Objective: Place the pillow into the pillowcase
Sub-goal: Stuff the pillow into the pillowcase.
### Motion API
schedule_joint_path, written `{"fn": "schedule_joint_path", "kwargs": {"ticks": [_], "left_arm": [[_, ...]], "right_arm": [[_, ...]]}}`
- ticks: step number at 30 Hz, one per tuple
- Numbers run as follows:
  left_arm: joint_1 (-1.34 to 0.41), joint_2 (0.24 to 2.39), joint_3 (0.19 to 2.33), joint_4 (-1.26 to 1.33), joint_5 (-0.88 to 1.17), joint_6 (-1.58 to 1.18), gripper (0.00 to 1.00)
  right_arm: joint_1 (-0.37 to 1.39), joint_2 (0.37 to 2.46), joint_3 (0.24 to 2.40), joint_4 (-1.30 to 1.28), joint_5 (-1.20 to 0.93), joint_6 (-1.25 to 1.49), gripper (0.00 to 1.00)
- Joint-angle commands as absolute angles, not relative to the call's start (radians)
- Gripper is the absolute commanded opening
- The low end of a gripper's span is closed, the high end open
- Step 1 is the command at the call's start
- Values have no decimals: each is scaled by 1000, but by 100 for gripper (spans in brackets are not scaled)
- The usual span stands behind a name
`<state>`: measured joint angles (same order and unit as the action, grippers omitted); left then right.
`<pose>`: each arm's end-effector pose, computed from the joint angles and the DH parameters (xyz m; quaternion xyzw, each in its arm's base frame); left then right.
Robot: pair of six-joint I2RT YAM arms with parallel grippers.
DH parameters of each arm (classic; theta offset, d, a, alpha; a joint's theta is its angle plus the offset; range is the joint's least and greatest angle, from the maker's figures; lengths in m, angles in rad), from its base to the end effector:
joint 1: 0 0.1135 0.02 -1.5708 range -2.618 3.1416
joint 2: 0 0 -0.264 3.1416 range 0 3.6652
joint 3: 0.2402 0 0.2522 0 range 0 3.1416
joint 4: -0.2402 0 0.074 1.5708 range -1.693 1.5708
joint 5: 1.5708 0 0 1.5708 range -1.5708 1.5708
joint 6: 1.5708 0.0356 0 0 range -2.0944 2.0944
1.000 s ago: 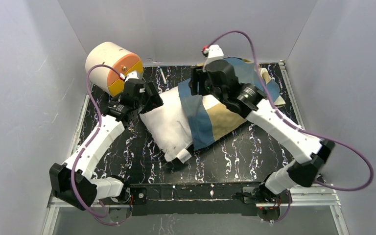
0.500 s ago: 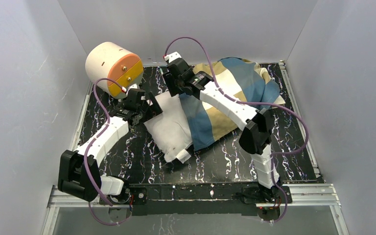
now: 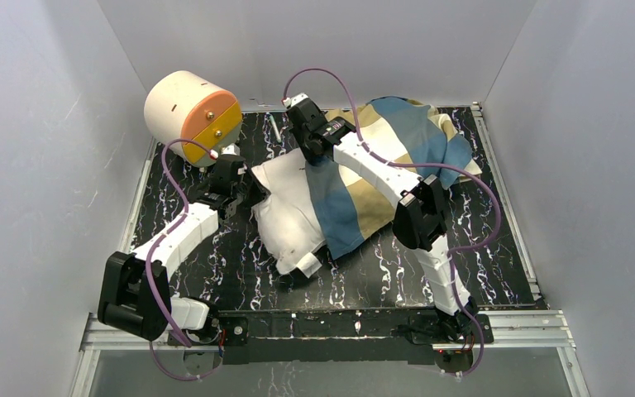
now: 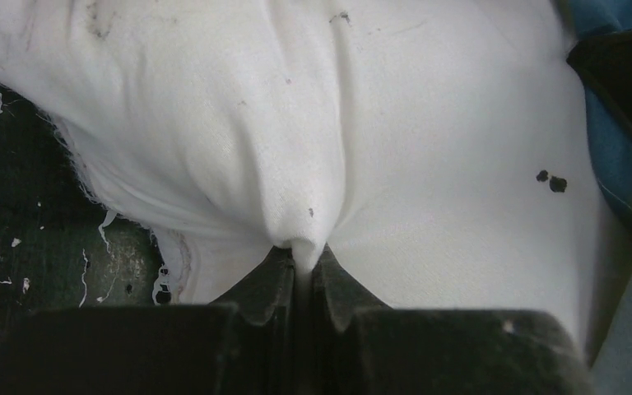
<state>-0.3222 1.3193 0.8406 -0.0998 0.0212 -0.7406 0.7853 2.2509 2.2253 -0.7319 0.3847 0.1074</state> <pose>0.2759 -0.0929 0.2497 -0.1777 0.8612 -0.2493 0.4056 0.3702 0.3513 0.2990 -0.2284 0.8754 0.0092 0.4260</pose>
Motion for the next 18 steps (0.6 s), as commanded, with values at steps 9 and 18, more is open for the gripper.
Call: {"fn": "schedule_joint_path", "kwargs": {"ticks": [9,18], "left_arm": [[-321,1284,851,30,132,-713,0],[-341,1325,927,186,176,-824,0]], "right_arm": [[785,2011,2071,-532,-2,183,1],[847,1928,1986,-367,-277,366,1]]}}
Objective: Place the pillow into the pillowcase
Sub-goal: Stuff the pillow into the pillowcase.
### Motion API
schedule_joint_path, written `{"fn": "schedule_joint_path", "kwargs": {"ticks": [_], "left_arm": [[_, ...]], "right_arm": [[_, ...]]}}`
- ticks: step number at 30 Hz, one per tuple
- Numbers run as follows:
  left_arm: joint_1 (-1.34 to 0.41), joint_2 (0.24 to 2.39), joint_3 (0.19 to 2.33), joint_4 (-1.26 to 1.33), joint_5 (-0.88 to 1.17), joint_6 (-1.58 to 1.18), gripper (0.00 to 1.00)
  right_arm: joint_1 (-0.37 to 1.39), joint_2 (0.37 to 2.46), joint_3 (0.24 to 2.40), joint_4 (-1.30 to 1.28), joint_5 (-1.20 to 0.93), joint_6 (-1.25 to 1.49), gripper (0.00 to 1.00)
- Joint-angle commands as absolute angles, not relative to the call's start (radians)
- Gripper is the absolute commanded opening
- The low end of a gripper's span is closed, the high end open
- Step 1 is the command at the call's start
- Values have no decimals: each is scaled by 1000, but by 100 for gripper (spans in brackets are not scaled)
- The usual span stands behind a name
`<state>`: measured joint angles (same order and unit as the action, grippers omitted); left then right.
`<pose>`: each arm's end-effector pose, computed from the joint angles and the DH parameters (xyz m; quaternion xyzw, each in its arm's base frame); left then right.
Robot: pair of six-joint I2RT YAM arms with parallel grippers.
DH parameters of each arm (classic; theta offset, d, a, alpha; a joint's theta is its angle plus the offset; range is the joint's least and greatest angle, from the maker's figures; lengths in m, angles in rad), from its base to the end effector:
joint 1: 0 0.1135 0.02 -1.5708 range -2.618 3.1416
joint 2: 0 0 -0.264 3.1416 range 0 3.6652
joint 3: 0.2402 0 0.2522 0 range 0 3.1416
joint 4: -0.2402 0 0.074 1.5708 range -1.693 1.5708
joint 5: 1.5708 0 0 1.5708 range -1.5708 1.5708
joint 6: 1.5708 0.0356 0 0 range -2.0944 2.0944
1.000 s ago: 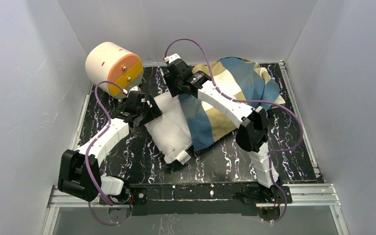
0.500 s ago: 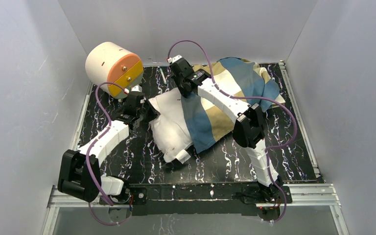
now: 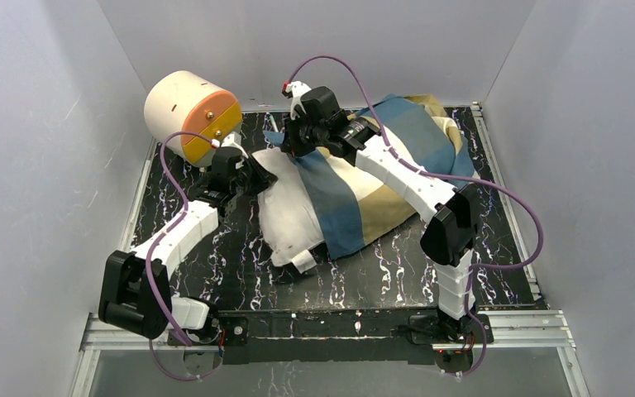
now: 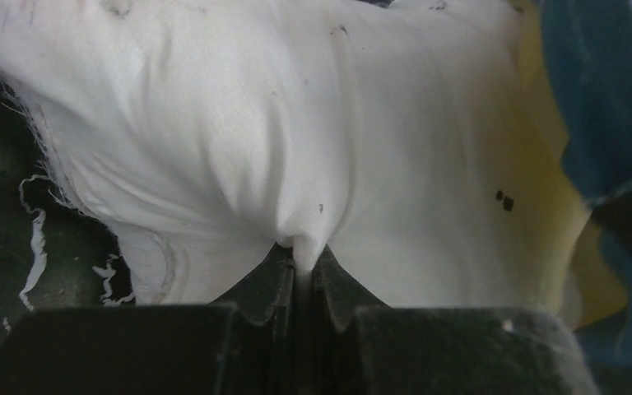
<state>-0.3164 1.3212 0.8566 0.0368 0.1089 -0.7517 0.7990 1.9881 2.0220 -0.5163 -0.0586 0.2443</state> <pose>0.2841 -0.0971 0.2678 -0.1526 0.8264 -0.3143 0.4416 0.3241 0.3360 0.3723 -0.2487 0.8183 0.2796 0.4362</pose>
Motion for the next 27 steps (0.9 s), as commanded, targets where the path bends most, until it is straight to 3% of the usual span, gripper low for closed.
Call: {"fn": "schedule_joint_path", "kwargs": {"ticks": [1,9,23,27], "left_arm": [[-345,1325,928,196,172,-842,0],[-405,1302,876,250,128,-948,0],[-511,1287,783,286,58,-1006,0],[-509,1261,774,215,55,-968,0]], "right_arm": [[847,1913,1955,-310,-291,399,1],[876,1854,1798,-70,-273,613,1],[894,1952,1885,122,-92,900,1],[865,1876,1751,124,-113,885,1]]}}
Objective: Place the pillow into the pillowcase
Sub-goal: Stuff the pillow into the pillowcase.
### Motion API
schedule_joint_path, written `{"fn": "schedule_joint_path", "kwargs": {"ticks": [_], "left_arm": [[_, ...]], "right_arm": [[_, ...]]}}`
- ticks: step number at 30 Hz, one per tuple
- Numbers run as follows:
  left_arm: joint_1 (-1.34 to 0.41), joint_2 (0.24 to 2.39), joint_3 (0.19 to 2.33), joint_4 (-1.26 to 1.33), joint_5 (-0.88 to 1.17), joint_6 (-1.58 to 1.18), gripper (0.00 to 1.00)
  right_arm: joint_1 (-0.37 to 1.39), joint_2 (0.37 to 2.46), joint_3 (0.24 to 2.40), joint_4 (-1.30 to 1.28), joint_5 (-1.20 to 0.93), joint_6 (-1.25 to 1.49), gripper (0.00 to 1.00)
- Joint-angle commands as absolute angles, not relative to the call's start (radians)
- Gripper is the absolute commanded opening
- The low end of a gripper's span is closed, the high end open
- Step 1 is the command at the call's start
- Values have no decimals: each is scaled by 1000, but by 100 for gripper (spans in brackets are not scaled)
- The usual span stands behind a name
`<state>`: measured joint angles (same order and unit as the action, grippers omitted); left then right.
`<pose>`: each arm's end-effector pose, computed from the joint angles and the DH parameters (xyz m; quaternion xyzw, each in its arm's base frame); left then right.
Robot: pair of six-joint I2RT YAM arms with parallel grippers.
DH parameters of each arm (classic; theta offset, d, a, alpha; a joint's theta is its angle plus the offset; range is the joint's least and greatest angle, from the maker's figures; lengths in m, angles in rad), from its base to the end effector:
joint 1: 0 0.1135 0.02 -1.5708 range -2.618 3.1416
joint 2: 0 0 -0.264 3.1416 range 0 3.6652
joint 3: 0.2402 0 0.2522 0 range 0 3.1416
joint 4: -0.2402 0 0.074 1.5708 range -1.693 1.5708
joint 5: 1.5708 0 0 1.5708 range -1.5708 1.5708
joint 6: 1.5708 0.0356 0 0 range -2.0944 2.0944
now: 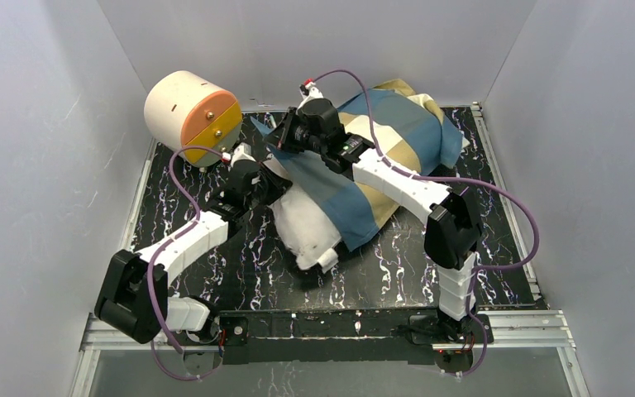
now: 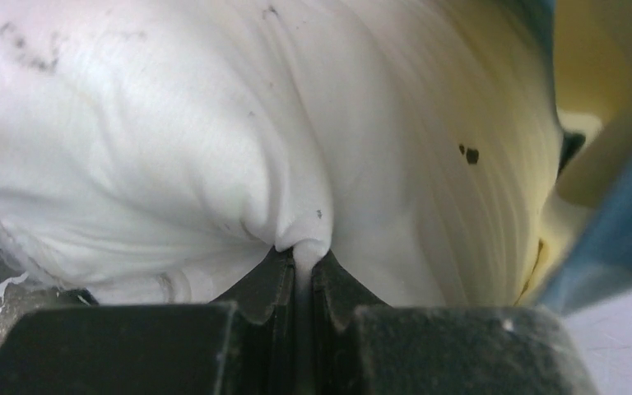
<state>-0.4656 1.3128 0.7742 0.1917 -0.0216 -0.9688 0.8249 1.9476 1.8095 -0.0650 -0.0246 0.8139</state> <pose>0.2655 -0.1325 0.2574 -0.2098 0.7912 -0.3709 0.4387 0.3220 0.3497 0.3626 -0.0120 0.7750 0.4681 0.4243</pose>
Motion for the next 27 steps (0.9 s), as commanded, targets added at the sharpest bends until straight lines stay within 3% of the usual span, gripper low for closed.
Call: {"fn": "schedule_joint_path", "kwargs": {"ticks": [1,3,4,9,13,18,23,27], "left_arm": [[-509,1252,781,185,53,-949,0],[-509,1224,794,120,49,-910,2],[-509,1215,802,86,46,-893,8],[-509,1161,850,-99,50,-788,38],[-509,1136,865,-239,90,-725,61],[-509,1095,885,-402,159,-656,84],[-512,1056,836,-445,232,-666,88],[-512,1033,795,-423,223,-666,88]], "right_arm": [[843,1842,1723,72,-107,860,7],[794,1785,1681,-49,-126,776,28],[778,1758,1671,-125,-128,734,36],[757,1570,1535,-376,-37,565,58],[757,1400,1385,-473,33,482,65],[756,1247,1261,-600,152,395,66],[756,1169,1182,-647,160,399,68],[757,1095,1109,-645,271,646,78]]}}
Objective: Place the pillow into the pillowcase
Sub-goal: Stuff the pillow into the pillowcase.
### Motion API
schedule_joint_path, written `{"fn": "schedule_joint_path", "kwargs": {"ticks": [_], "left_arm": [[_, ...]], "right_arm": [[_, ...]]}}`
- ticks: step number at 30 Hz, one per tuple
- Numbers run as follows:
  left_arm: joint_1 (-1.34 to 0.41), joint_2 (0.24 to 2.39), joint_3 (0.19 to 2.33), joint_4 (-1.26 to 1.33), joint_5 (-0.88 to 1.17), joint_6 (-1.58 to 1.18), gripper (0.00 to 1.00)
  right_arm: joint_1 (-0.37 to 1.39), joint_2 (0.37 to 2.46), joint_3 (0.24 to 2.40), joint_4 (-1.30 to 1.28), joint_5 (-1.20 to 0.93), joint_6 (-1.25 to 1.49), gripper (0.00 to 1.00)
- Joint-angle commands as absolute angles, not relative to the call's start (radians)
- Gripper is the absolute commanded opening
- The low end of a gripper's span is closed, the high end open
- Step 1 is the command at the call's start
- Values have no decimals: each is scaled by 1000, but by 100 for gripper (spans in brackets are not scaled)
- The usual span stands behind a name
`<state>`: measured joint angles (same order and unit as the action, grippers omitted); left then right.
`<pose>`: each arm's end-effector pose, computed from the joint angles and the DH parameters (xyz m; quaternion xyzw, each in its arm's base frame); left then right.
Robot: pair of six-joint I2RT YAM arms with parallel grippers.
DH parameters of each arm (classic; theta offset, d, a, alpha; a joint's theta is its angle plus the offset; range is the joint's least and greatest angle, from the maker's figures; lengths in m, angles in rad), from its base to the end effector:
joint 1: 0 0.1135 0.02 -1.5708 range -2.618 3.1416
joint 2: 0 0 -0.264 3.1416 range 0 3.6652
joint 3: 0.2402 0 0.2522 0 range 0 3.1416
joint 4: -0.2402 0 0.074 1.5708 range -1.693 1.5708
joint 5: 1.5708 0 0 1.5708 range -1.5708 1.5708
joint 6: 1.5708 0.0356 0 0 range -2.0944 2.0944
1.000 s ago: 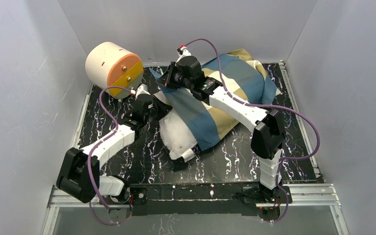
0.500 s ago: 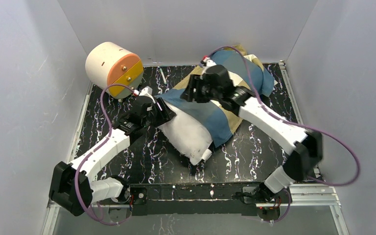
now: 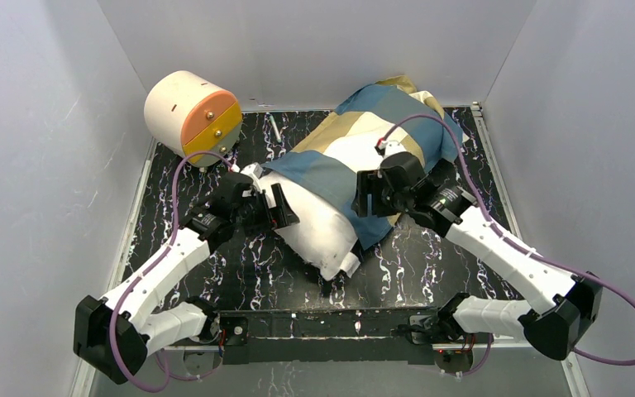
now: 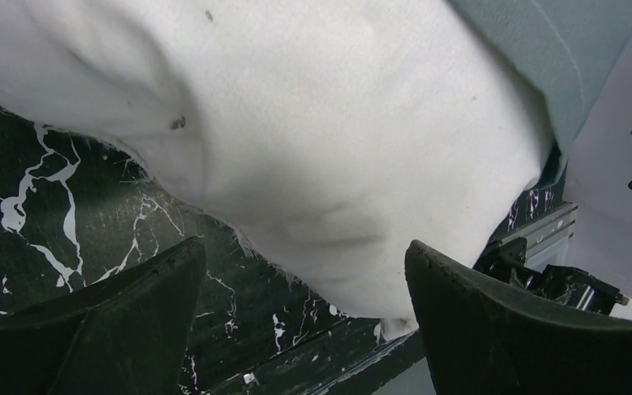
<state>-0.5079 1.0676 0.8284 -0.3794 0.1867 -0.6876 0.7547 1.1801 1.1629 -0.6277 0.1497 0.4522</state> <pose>0.2010 -0.1194 0.2818 -0.0368 0.8852 -0.3253 0.3306 0.1877 0.1692 0.3477 -0.1014 0.8871 0.1976 0.4047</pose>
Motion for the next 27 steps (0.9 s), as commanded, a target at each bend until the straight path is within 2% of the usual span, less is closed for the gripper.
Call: {"fn": "schedule_joint_path", "kwargs": {"ticks": [1,5,12,18,21,22,24,27], "left_arm": [[-512,1035,799,-423,217,-645,88],[-512,1066,913,-500,150,-530,83],[-528,1146,1093,-504,127,-270,78],[-571,1178,1063,-450,215,-57,77],[-596,1155,1024,-410,221,9,78],[-604,1147,1011,-408,217,43,79],[-611,1127,982,-407,204,105,80],[-616,1087,933,-407,178,163,83]], "right_arm": [[756,1068,1068,-619,284,710,82],[755,963,930,-486,280,949,98],[738,897,780,-321,283,1255,98],[652,974,711,-193,222,1304,98],[615,1028,672,-77,183,1280,94],[605,1048,666,-58,180,1274,89],[579,1074,650,7,137,1253,71],[557,1069,647,69,140,1224,22]]}}
